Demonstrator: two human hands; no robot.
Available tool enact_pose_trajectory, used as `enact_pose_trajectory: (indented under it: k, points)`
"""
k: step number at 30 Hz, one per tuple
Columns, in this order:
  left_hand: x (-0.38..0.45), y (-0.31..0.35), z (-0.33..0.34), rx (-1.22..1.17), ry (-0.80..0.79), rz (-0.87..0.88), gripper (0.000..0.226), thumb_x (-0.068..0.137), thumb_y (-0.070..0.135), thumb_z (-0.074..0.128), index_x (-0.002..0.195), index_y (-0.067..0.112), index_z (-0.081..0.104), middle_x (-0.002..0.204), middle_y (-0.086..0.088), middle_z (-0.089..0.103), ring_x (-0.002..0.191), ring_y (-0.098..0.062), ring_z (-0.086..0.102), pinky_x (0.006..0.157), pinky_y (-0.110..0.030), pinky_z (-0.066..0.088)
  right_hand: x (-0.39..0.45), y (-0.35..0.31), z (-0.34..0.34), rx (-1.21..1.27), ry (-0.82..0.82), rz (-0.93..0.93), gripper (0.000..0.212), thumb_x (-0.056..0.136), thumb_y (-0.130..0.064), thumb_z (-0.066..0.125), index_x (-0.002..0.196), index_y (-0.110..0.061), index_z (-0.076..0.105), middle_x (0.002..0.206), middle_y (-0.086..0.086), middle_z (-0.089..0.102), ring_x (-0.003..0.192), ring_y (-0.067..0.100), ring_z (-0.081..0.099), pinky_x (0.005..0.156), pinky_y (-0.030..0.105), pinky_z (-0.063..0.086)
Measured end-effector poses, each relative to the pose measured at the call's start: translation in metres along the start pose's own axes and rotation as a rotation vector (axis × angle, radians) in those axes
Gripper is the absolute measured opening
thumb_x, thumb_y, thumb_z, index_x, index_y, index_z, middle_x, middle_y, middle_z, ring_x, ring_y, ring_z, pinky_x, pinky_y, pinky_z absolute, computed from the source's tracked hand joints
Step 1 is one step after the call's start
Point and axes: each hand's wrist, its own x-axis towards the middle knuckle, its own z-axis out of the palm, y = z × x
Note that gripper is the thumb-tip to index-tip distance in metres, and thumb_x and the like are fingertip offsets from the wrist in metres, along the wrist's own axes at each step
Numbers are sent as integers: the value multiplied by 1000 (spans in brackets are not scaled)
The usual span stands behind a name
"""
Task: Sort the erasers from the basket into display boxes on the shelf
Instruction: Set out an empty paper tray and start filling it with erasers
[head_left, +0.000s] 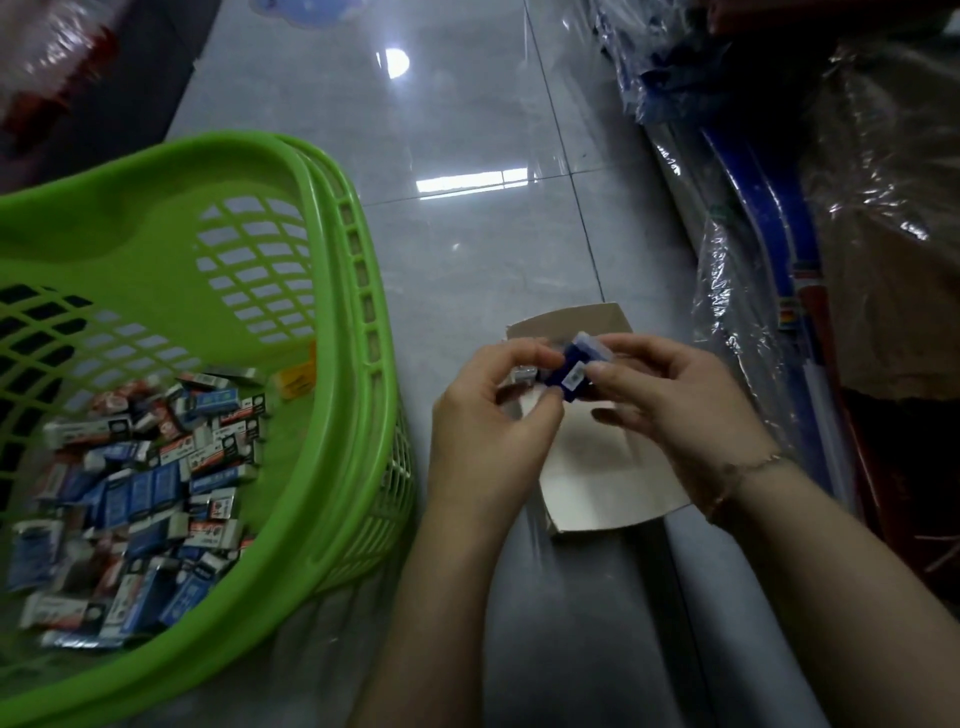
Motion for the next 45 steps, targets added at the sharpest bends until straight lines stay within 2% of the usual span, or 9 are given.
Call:
enact_pose_trajectory:
  k: [2,4,7,13,21,28,34,38,45]
  points:
    - [4,-11,-3,242,80,15,36,80,10,70,113,22,63,117,9,58,110,1,53,94,-26,46,16,11,9,-334,111,-121,18,82,-4,65,95,-16,62,92,8,69,84,22,66,77,37,56]
    - [10,-19,-4,347,7,-173,58,83,19,67,137,20,45,137,0,47,124,-12,46,103,-34,41,31,24,20,-721,145,-174,22,81,-9,61,103,-14,61,101,11,67,92,29,62,82,38,51]
    - [14,-25,1,315,-99,-375,60,87,25,61,143,22,39,130,-5,57,119,-22,55,98,-39,46,45,41,35,-932,103,-131,25,83,-12,58,108,-14,61,111,13,64,100,31,60,82,33,49]
    - [13,-27,7,270,-97,-338,32,86,28,58,118,33,61,90,12,67,87,-5,65,66,-15,45,53,54,47,-774,164,-98,23,80,-17,66,100,-11,57,96,12,66,88,30,61,69,27,44]
    - [15,-33,4,207,-92,-333,35,84,24,61,118,34,62,79,19,64,79,9,63,64,-9,47,57,55,45,-595,232,42,10,75,-12,70,79,-11,61,81,4,63,76,18,54,66,22,37]
    - [19,-31,4,227,-95,-370,36,83,28,62,119,30,58,82,19,61,81,1,63,77,-28,54,55,53,42,-631,178,46,15,74,-14,70,85,-6,64,85,7,65,74,17,53,63,21,35]
    - [37,-23,19,522,-176,-461,66,83,22,58,139,16,24,126,-9,52,112,-30,52,83,-35,42,48,43,27,-776,205,-41,34,78,-6,58,102,-13,35,93,10,55,77,25,48,62,21,31]
    - [51,-18,26,686,-203,-511,57,84,17,58,131,14,25,119,-10,57,106,-33,54,74,-34,38,48,43,21,-962,139,-89,46,76,3,48,117,-11,32,107,17,55,93,35,53,71,31,38]
    - [52,-18,36,842,-127,-524,41,85,22,57,122,17,42,120,-10,58,109,-32,56,73,-32,32,53,48,25,-716,73,-94,46,76,0,57,117,-10,38,97,9,56,80,23,49,59,20,32]
